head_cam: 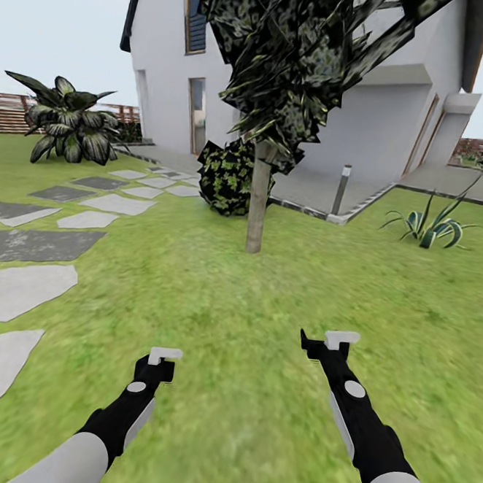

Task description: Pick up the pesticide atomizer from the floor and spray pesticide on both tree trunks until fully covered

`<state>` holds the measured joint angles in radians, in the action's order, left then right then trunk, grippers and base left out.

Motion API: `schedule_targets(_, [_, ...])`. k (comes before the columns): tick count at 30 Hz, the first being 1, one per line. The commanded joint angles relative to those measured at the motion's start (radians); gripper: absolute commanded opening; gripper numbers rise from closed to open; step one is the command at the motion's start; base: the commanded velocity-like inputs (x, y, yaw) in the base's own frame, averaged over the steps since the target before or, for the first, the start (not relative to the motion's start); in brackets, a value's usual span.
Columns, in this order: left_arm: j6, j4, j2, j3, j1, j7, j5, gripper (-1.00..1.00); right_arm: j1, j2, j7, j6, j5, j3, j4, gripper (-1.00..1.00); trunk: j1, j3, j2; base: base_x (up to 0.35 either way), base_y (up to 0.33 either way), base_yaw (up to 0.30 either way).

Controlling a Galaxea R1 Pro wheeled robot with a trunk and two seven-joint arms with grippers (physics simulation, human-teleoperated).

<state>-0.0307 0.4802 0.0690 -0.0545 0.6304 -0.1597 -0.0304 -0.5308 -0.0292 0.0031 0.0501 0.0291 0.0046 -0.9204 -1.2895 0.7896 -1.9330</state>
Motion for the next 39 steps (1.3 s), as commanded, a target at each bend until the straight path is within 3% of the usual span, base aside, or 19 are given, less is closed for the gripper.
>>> schedule_targets(1, [0.000, 0.000, 0.000, 0.000, 0.000, 0.000, 0.000, -1.00, 0.000, 0.000, 0.000, 0.000, 0.000, 0.000, 0.000, 1.00, 0.000, -0.001, 0.000, 0.330, 0.086, 0.157])
schedule_targets(39, [0.000, 0.001, 0.000, 0.001, 0.000, 0.000, 0.000, -1.00, 0.000, 0.000, 0.000, 0.001, 0.000, 0.000, -0.002, 1.00, 0.000, -0.051, 0.000, 0.333, 0.090, 0.157])
